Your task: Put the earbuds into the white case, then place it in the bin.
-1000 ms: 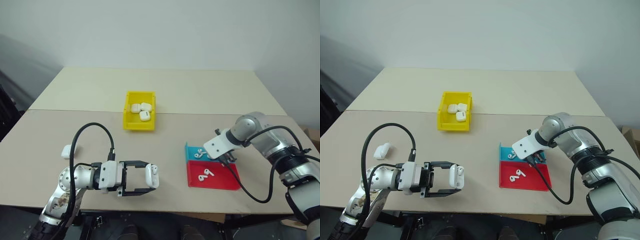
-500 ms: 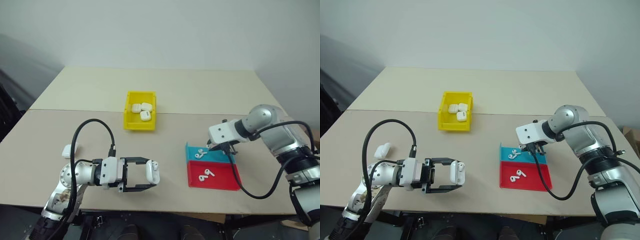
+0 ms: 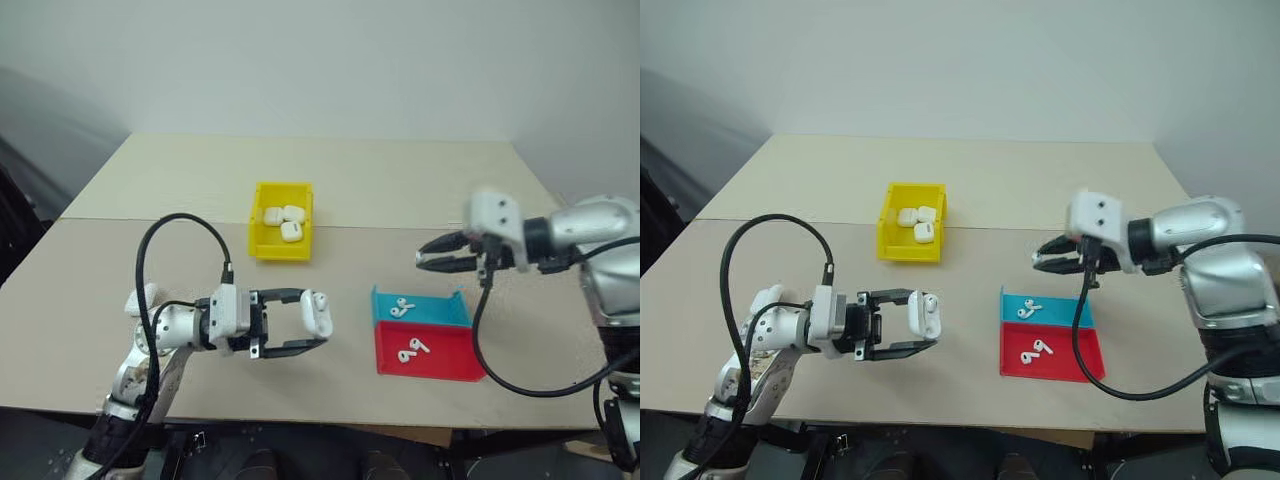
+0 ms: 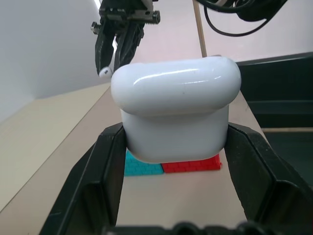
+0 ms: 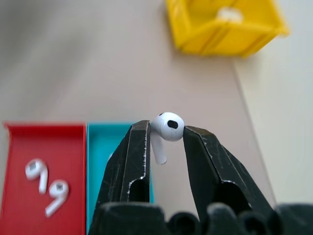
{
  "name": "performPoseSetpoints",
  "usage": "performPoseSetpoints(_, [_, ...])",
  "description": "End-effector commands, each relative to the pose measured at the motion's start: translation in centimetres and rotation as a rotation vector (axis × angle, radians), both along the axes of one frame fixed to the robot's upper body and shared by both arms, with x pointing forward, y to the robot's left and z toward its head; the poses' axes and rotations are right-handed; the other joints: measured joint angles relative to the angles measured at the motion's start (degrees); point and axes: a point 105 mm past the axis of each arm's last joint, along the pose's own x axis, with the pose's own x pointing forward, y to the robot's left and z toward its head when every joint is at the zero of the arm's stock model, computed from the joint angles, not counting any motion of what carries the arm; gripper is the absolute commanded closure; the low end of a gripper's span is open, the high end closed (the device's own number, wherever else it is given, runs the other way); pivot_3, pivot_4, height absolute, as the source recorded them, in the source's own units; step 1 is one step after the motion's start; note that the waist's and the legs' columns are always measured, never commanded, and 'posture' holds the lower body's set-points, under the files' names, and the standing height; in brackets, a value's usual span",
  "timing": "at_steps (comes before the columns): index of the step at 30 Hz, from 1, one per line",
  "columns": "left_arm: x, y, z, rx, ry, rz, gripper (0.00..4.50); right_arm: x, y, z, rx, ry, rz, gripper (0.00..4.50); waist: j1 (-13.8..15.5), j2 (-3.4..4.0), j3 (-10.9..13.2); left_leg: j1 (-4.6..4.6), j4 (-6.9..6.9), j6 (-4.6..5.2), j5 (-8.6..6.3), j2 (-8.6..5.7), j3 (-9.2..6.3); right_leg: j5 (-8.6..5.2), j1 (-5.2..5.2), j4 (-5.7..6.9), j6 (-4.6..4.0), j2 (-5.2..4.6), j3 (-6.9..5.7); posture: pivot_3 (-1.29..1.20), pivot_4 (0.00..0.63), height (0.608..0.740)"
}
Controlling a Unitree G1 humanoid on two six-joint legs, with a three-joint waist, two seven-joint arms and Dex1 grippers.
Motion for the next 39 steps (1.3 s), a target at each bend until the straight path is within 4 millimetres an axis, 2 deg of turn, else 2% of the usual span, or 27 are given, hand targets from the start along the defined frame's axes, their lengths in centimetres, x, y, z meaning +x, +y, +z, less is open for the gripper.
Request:
performPoseSetpoints(1, [0.4,-0.9,1.4,-0.059,-0.006,-0.028,1.75,-2.7,0.8,3.6,0.133,-0.073,0.025,3.19,0.0,0.00,0.0,0.00,0.00,0.00,0.00,0.00,-0.01,0.00,0.00,0.00,0.00,0.00,-0.01,0.00,0.150,0.740])
performPoseSetpoints(8, [1.1,-2.6,3.9,-0.135,-0.009,-0.093,1.75,-6.2,2.6,6.5,0.353,-0.084,0.084,3.19,-0.1,-0.01,0.0,-0.01,0.01,0.00,0.00,-0.01,-0.05,0.00,0.02,-0.01,0.00,0.02,-0.01,0.00,0.150,0.740])
performPoseSetpoints(17, [1.2,-4.3,5.6,-0.179,-0.021,-0.173,1.75,-8.8,4.9,7.0,0.515,-0.054,0.186,3.19,-0.1,-0.02,0.0,-0.04,0.01,0.00,0.00,-0.03,-0.09,0.00,0.03,-0.02,0.01,0.02,-0.01,0.00,0.150,0.740])
performPoseSetpoints(20, [1.2,-4.5,5.9,-0.184,-0.022,-0.191,1.75,-9.2,5.5,7.0,0.574,-0.023,0.216,3.19,-0.2,-0.02,0.0,-0.04,0.01,0.01,0.00,-0.03,-0.09,0.00,0.03,-0.02,0.02,0.02,-0.01,0.00,0.150,0.740])
performPoseSetpoints(24, [1.0,-4.8,6.3,-0.193,-0.022,-0.204,1.75,-9.6,6.2,6.1,0.576,0.001,0.229,3.19,-0.1,-0.02,0.0,-0.07,0.01,0.01,0.00,-0.03,-0.12,0.00,0.03,-0.04,0.02,0.03,-0.02,0.00,0.150,0.740])
performPoseSetpoints(39, [0.6,-5.0,7.2,-0.218,-0.031,-0.218,1.75,-9.6,6.5,4.3,0.560,0.060,0.235,3.19,-0.1,-0.02,0.0,-0.11,0.01,0.01,0.01,-0.04,-0.16,-0.01,0.01,-0.07,0.03,0.03,-0.03,0.00,0.150,0.740])
